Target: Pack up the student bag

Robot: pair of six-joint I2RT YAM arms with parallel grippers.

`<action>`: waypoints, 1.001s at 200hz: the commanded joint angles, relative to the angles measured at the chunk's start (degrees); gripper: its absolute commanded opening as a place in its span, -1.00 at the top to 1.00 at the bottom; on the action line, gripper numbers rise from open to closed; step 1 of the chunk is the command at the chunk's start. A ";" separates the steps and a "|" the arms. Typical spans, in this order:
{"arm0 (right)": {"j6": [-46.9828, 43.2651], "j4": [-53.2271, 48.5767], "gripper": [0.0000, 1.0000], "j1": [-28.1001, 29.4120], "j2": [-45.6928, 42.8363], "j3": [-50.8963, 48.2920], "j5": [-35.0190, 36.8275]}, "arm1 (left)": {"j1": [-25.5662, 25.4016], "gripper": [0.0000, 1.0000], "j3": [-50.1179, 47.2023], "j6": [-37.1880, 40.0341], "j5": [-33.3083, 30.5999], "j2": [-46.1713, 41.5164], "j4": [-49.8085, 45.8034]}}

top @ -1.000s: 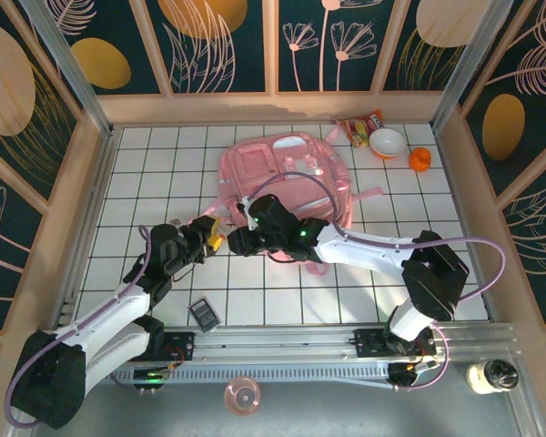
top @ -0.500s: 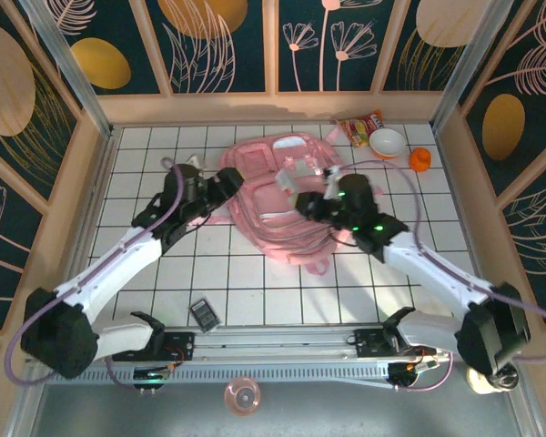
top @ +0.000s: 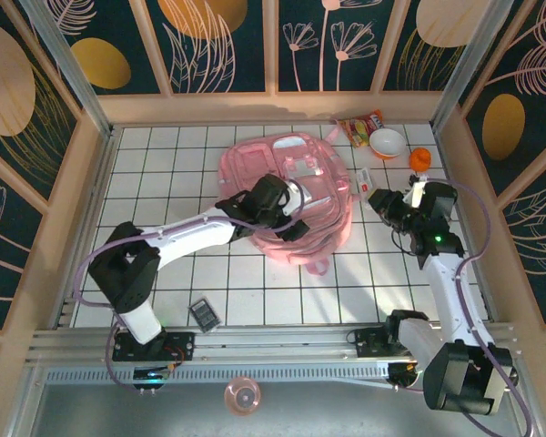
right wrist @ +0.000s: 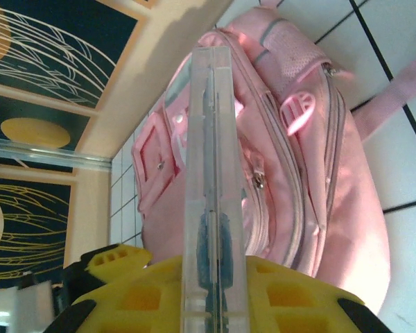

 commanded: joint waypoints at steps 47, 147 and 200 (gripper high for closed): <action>0.27 -1.69 0.65 -0.35 -3.05 -1.52 -3.40 | 0.16 -0.30 6.93 8.69 -15.24 10.10 1.32; 8.64 9.74 0.64 6.85 -3.45 -8.42 -7.91 | 1.85 1.00 8.36 -4.14 -13.60 -7.88 7.64; 19.21 27.60 0.63 19.06 6.96 -10.27 -2.46 | 4.59 1.00 9.19 -10.17 -8.61 -10.25 10.22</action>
